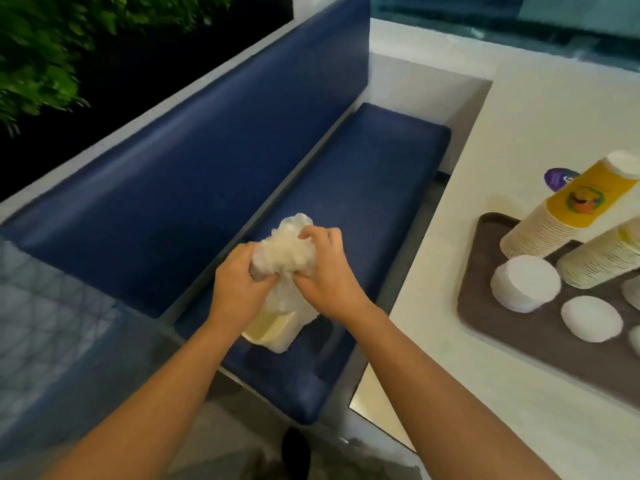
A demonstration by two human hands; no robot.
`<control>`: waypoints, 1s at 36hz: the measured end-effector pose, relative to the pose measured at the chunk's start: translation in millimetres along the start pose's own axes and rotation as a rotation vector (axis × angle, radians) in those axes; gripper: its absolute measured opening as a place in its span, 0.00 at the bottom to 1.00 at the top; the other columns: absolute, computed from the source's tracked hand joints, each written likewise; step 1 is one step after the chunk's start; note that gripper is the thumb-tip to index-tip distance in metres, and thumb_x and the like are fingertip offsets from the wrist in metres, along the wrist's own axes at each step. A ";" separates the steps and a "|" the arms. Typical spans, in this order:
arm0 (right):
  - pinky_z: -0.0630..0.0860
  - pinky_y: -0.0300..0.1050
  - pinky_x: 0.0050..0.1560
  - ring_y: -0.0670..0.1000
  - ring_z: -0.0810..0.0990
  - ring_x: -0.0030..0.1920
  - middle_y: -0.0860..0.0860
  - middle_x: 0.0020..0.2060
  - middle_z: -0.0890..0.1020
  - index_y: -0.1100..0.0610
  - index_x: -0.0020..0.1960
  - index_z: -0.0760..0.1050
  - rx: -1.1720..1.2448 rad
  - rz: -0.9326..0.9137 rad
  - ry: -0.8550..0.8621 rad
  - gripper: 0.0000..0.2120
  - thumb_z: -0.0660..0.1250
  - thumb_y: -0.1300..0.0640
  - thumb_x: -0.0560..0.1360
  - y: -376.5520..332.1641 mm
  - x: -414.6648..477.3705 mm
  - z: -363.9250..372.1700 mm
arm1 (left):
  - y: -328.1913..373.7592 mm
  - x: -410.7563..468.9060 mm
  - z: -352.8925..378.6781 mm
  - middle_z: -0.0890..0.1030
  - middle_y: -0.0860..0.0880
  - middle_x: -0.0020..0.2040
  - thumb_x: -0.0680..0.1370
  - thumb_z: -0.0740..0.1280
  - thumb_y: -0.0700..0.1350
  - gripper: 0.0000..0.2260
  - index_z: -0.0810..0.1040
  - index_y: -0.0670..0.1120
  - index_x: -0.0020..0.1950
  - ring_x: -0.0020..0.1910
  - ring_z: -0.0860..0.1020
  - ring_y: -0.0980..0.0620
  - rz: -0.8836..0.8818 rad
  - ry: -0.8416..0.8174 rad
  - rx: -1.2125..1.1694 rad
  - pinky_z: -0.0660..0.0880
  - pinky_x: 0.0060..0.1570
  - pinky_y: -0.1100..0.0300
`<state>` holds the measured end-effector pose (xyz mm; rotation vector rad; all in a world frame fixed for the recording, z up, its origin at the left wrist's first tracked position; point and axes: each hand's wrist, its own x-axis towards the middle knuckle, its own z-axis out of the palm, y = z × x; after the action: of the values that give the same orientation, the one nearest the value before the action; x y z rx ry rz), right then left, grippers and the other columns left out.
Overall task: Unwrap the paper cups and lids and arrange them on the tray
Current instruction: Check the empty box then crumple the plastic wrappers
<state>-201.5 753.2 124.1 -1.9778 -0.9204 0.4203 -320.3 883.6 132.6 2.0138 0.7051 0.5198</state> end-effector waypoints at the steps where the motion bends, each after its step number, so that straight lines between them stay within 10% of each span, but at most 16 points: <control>1: 0.78 0.34 0.48 0.45 0.74 0.53 0.45 0.59 0.61 0.42 0.66 0.63 -0.019 -0.017 -0.037 0.26 0.73 0.55 0.76 6.2 9.3 14.2 | -15.8 7.4 -2.5 0.78 0.57 0.46 0.74 0.78 0.41 0.17 0.75 0.60 0.48 0.45 0.77 0.66 -0.023 0.000 0.038 0.71 0.39 0.73; 12: 0.76 0.54 0.60 0.56 0.68 0.60 0.53 0.64 0.66 0.54 0.68 0.76 -0.636 -0.114 -0.354 0.20 0.70 0.57 0.76 100.6 79.7 125.1 | -149.6 34.0 15.6 0.74 0.50 0.56 0.76 0.75 0.50 0.17 0.78 0.52 0.63 0.53 0.73 0.48 0.078 -0.354 0.814 0.72 0.37 0.54; 17: 0.68 0.53 0.68 0.58 0.74 0.65 0.54 0.68 0.73 0.49 0.74 0.71 -0.871 0.005 -0.526 0.20 0.62 0.54 0.83 101.5 101.6 131.6 | -171.8 45.9 33.6 0.74 0.45 0.68 0.84 0.63 0.49 0.18 0.71 0.46 0.73 0.63 0.75 0.44 -0.024 -0.578 0.794 0.75 0.57 0.50; 22: 0.79 0.52 0.57 0.57 0.81 0.57 0.55 0.61 0.80 0.56 0.70 0.72 -0.865 0.176 -0.695 0.17 0.63 0.60 0.82 104.5 114.2 147.0 | -185.9 56.6 48.9 0.73 0.43 0.71 0.83 0.62 0.52 0.34 0.51 0.45 0.85 0.60 0.78 0.41 -0.123 -0.903 0.847 0.77 0.59 0.46; 27: 0.73 0.54 0.58 0.60 0.79 0.60 0.59 0.61 0.79 0.62 0.71 0.73 -0.898 0.226 -0.860 0.18 0.64 0.60 0.82 98.6 116.1 147.6 | -189.5 64.9 57.9 0.77 0.46 0.68 0.84 0.60 0.51 0.31 0.52 0.52 0.85 0.61 0.79 0.45 -0.285 -1.073 0.821 0.77 0.62 0.48; 36: 0.75 0.51 0.59 0.59 0.73 0.66 0.56 0.72 0.66 0.51 0.71 0.74 -0.869 0.175 -0.493 0.21 0.63 0.60 0.78 61.4 102.7 112.2 | -152.9 52.8 40.3 0.79 0.50 0.66 0.81 0.67 0.56 0.21 0.72 0.54 0.73 0.61 0.79 0.48 -0.337 -0.598 0.567 0.76 0.60 0.51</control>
<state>-173.2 874.5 17.4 -2.8260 -1.4016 0.7100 -298.5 957.8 -15.1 2.3213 0.8401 -0.5256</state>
